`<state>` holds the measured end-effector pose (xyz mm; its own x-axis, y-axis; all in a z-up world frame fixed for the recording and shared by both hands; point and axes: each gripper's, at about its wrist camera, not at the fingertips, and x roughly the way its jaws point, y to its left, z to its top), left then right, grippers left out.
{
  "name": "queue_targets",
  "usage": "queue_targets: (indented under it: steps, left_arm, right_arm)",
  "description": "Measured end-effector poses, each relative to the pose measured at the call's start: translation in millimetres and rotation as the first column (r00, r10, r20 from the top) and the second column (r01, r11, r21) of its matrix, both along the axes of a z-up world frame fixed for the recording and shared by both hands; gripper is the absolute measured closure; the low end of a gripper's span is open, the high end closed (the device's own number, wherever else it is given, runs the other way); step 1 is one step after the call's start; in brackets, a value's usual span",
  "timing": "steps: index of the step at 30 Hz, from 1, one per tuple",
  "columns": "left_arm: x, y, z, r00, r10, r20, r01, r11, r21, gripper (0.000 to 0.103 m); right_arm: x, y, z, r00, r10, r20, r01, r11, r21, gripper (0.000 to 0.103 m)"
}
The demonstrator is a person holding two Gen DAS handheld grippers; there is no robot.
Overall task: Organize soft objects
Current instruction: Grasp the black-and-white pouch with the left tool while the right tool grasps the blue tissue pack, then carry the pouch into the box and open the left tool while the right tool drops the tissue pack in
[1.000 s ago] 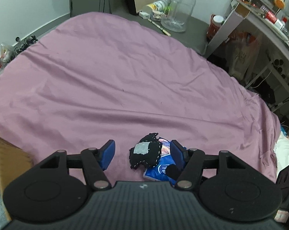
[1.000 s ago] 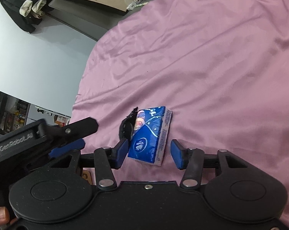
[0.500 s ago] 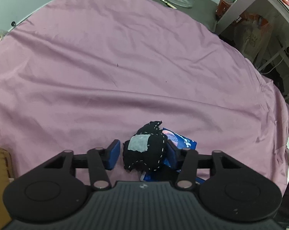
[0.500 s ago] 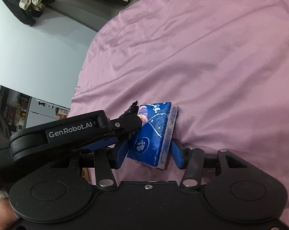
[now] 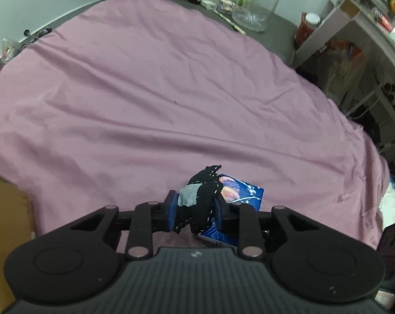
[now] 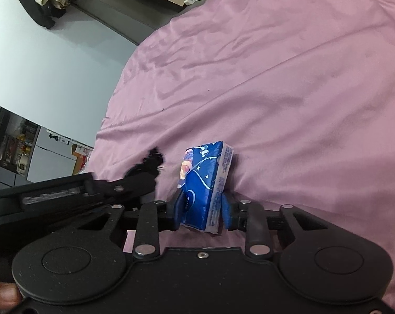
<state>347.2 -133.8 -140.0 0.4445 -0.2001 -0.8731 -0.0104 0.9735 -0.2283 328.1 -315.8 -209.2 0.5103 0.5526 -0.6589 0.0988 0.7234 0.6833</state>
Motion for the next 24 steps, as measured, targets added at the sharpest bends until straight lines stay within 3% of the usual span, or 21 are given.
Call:
queue_targets:
  steps: [7, 24]
  left_arm:
    - [-31.4, 13.7, 26.9, 0.999, 0.021, 0.050, -0.020, 1.000, -0.013, 0.076]
    - [-124.6, 56.4, 78.9, 0.983, 0.112, 0.147, -0.099, 0.991, -0.092, 0.076]
  right_arm:
    - [-14.1, -0.9, 12.5, 1.000, -0.005, 0.008, 0.005, 1.000, -0.023, 0.078]
    - [-88.3, 2.8, 79.7, 0.992, -0.006, 0.129, 0.015, 0.998, -0.065, 0.078]
